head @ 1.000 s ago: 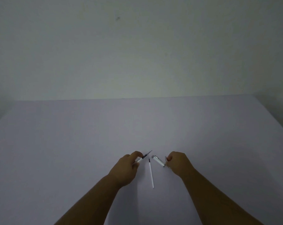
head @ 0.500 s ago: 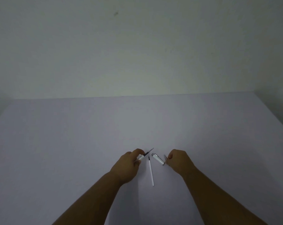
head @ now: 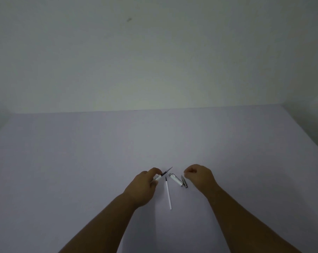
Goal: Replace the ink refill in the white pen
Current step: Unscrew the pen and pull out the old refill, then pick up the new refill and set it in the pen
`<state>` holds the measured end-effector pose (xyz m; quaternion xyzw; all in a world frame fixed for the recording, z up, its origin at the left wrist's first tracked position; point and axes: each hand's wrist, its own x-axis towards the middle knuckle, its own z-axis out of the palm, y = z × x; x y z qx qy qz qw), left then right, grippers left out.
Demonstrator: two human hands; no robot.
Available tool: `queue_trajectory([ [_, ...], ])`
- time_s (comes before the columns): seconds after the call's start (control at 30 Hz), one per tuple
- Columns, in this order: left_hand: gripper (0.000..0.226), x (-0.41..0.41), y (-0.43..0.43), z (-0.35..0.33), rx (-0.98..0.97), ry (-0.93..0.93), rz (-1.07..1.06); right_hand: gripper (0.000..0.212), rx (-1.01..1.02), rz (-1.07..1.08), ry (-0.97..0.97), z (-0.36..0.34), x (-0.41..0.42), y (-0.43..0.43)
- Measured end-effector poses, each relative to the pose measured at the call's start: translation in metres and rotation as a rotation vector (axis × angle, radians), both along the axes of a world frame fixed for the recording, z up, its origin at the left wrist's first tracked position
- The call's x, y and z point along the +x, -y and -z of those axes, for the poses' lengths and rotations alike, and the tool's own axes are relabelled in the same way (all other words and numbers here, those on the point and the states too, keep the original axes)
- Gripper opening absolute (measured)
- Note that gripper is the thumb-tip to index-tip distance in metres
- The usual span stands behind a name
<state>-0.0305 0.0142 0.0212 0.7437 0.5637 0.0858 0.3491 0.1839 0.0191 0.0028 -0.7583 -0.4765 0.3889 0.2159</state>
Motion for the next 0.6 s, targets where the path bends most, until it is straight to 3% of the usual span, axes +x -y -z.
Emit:
queue_trajectory([
  [0.1,0.028,0.005,0.000,-0.002,-0.001,0.007,0.000,0.010,-0.061,0.004,-0.473,-0.014,-0.008,-0.001],
  [0.2,0.028,0.013,0.000,-0.005,0.010,0.021,0.009,0.008,-0.074,-0.033,-0.632,-0.024,-0.017,-0.002],
  [0.37,0.027,0.018,-0.002,-0.010,0.035,0.055,0.015,0.009,-0.040,0.041,-0.713,-0.029,-0.019,-0.006],
  [0.5,0.027,0.013,-0.003,-0.006,0.030,0.041,0.007,0.020,0.036,0.442,-0.833,-0.028,-0.006,-0.021],
  [0.6,0.032,0.007,-0.002,-0.002,0.006,0.018,-0.024,0.028,-0.042,0.425,-0.481,-0.010,0.012,-0.023],
])
